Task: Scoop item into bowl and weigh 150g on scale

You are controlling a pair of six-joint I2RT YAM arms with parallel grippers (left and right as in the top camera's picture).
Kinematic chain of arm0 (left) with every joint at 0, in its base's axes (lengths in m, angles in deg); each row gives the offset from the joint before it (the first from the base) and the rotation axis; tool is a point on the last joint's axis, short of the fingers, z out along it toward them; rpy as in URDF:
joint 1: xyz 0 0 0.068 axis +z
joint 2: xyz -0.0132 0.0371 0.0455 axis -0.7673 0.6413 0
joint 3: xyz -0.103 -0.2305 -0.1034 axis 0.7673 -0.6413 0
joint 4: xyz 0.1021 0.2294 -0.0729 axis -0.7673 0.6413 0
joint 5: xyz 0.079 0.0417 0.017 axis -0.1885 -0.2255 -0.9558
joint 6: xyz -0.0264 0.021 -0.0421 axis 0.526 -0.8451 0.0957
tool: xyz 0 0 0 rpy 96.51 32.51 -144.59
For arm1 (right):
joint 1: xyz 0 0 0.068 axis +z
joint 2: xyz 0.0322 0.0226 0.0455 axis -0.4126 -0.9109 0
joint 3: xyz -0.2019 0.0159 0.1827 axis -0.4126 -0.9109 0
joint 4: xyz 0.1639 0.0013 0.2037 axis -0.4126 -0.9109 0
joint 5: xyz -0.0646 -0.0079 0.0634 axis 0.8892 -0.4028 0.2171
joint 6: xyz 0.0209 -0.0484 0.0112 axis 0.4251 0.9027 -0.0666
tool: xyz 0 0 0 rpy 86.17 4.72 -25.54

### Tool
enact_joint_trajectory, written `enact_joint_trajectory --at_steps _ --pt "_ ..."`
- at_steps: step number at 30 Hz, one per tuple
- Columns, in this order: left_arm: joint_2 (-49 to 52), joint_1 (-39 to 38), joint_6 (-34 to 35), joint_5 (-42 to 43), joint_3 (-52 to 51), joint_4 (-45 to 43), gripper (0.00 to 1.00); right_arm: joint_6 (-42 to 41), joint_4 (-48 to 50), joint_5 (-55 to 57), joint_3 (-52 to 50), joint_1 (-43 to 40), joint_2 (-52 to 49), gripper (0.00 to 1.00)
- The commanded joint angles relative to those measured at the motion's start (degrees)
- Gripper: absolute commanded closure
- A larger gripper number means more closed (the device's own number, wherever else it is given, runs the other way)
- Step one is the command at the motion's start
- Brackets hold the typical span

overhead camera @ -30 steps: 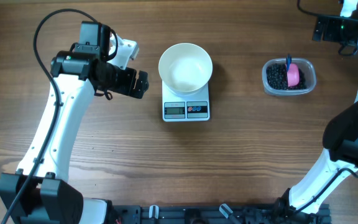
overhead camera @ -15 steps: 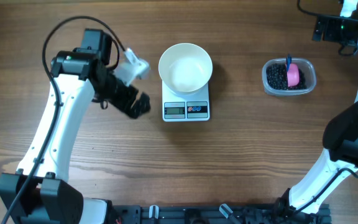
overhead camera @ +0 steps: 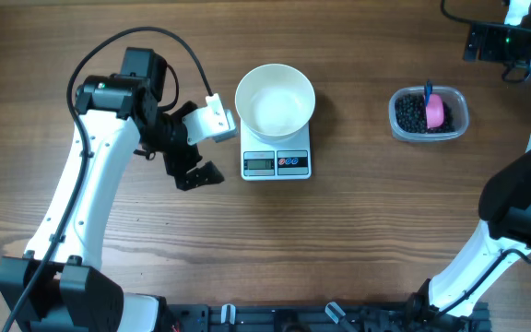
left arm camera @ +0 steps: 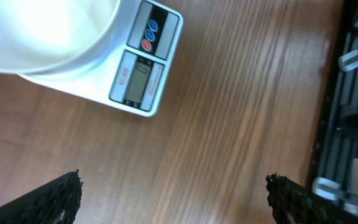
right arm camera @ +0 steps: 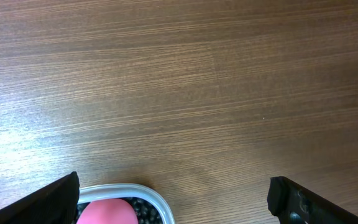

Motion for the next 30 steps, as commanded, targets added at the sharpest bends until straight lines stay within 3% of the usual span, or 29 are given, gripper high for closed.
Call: enact_joint_trajectory --at_steps 1,20,30 --pt "0.59 0.33 -3.50 -0.96 -0.24 -3.37 0.00 -0.33 0.11 0.31 0.74 0.24 -1.05 0.00" --pt "5.55 -4.20 -7.30 -9.64 -0.44 -10.16 0.00 -0.33 0.11 0.31 0.74 0.24 -1.05 0.00" --pt "6.49 -4.20 -7.32 -6.58 -0.46 -10.16 0.00 -0.33 0.11 0.31 0.74 0.24 -1.05 0.00"
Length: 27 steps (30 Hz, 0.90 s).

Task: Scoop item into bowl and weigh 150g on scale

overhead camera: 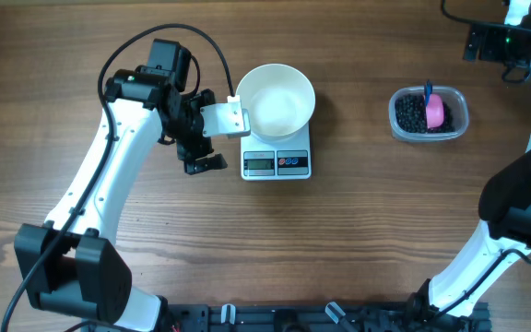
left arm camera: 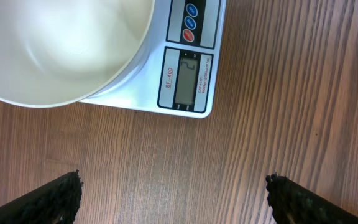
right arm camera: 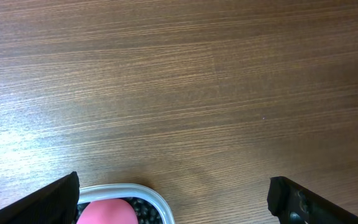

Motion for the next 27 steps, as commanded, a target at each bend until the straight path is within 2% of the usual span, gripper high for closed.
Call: enact_joint_trajectory --at_steps 1,17,27 --pt "1.97 -0.04 -1.11 1.57 -0.44 -0.15 0.00 -0.35 0.11 0.31 0.74 0.24 -1.05 0.00" --pt "4.70 -0.79 -1.14 1.55 -0.44 -3.56 0.00 -0.33 0.11 0.31 0.74 0.24 -1.05 0.00" --pt "4.70 -0.79 -1.14 3.80 -0.44 -1.57 0.00 -0.33 0.11 0.31 0.74 0.24 -1.05 0.00"
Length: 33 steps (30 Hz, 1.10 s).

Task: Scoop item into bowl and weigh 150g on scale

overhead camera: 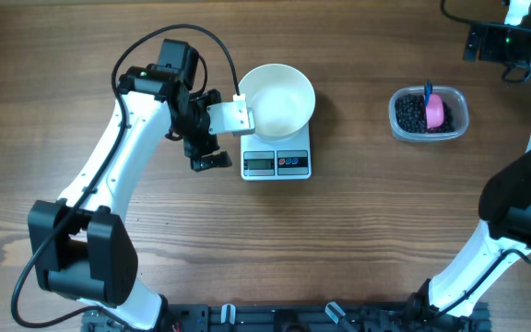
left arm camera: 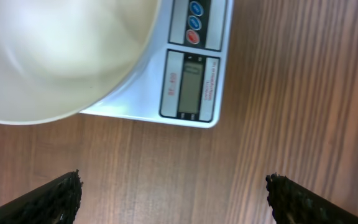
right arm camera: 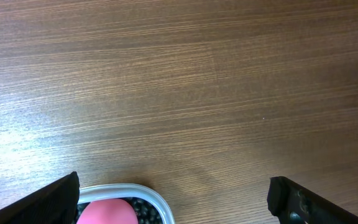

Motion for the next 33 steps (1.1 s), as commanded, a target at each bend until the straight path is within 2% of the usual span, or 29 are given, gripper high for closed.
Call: enact_joint_trajectory --at_steps 1,28,30,33 --pt "0.26 -0.20 -1.11 2.95 -0.39 1.40 0.00 -0.35 0.11 0.31 0.74 0.24 -1.05 0.00" --pt "0.26 -0.20 -1.11 2.93 -0.39 1.38 0.00 -0.39 0.11 0.28 0.74 0.24 -1.05 0.00" --pt "0.26 -0.20 -1.11 2.93 -0.39 1.38 0.00 -3.37 2.27 -5.42 0.68 0.24 -1.05 0.00" --pt "0.26 -0.20 -1.11 2.93 -0.39 1.38 0.00 -3.52 1.49 -8.44 0.70 0.24 -1.01 0.00"
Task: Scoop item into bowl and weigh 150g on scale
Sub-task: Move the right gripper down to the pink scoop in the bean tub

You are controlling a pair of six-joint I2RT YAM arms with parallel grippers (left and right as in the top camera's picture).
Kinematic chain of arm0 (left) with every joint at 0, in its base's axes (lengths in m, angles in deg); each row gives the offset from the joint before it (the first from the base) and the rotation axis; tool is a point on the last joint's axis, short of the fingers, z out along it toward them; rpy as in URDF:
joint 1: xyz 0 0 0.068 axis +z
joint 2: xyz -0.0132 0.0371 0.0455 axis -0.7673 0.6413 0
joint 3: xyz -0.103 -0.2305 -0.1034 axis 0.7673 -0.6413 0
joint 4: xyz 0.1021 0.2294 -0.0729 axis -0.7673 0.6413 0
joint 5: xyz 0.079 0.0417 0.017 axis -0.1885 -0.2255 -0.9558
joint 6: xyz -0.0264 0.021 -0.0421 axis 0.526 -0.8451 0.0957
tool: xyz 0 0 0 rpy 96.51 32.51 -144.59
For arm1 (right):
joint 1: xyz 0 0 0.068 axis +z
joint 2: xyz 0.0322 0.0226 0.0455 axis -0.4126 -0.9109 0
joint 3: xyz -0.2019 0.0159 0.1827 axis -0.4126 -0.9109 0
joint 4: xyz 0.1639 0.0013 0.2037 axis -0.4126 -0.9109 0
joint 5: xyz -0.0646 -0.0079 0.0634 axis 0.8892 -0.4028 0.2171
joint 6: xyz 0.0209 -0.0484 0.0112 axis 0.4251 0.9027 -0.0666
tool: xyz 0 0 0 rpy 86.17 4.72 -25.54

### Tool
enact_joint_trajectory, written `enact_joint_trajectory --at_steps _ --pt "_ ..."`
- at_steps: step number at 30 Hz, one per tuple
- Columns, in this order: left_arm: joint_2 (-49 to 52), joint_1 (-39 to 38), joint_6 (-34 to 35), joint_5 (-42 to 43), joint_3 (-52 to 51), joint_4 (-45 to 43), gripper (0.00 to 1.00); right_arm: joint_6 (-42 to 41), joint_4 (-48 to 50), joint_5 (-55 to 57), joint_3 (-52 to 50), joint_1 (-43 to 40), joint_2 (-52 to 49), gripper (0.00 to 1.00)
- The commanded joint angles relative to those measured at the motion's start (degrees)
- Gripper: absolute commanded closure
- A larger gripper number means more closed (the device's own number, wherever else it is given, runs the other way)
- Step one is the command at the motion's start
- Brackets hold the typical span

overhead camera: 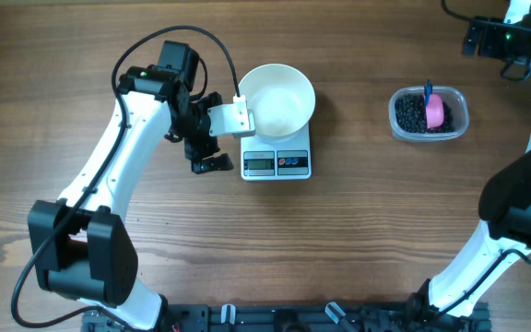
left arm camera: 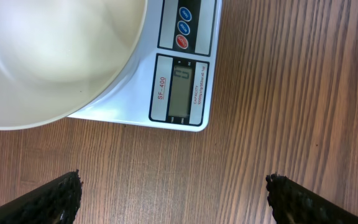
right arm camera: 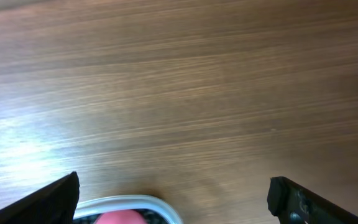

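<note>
An empty white bowl (overhead camera: 276,101) stands on the white scale (overhead camera: 277,164), whose display and buttons face the front. My left gripper (overhead camera: 208,153) hovers open just left of the scale, over bare wood. Its wrist view shows the bowl (left arm camera: 48,56), the scale (left arm camera: 180,87) and my left gripper (left arm camera: 173,200) with nothing between the fingers. A clear container (overhead camera: 429,114) of dark beans holds a pink scoop (overhead camera: 436,112) with a blue handle. My right gripper (overhead camera: 477,39) is open beyond it; in its view the container rim (right arm camera: 132,201) sits below my right gripper (right arm camera: 174,200).
The wooden table (overhead camera: 358,240) carries only the scale and container. A black rail (overhead camera: 275,318) with clamps runs along the front edge. Black cables (overhead camera: 459,11) hang at the back right corner, by the right arm.
The left gripper has barely shifted beside the scale. The right wrist view has slid a little, so the container and scoop sit lower in it. Both grippers stay open.
The left gripper was open to the left front of the scale, well off it. A second later it was close to the scale's left side, and it has stayed there. The right gripper held still beyond the bean container until a slight shift now.
</note>
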Motion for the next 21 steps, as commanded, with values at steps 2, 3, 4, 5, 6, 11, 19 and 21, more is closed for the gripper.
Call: enact_joint_trajectory --at_steps 2,3,4,5,6,11,19,21 --pt "0.26 -0.20 -1.11 1.53 -0.39 0.17 0.00 -1.36 -0.42 -6.71 0.87 0.24 0.17 0.00" --pt "0.26 -0.20 -1.11 1.53 -0.39 0.17 0.00 -1.03 -1.16 -6.73 1.20 0.24 1.11 0.00" --pt "0.26 -0.20 -1.11 1.53 -0.39 0.17 0.00 0.52 -2.27 -6.73 1.70 0.24 2.19 0.00" --pt "0.26 -0.20 -1.11 1.53 -0.39 0.17 0.00 1.90 -3.58 -6.71 2.29 0.24 3.43 0.00" --pt "0.26 -0.20 -1.11 1.53 -0.39 0.17 0.00 2.10 -5.49 -6.19 3.41 0.24 4.81 0.00" --pt "0.26 -0.20 -1.11 1.53 -0.39 0.17 0.00 1.64 -13.38 -6.16 5.57 2.43 7.89 0.00" --pt "0.26 -0.20 -1.11 1.53 -0.39 0.17 0.00 1.44 -13.70 3.19 2.89 12.96 5.01 0.00" --pt "0.26 -0.20 -1.11 1.53 -0.39 0.17 0.00 1.53 -13.64 6.32 2.89 14.91 2.97 0.00"
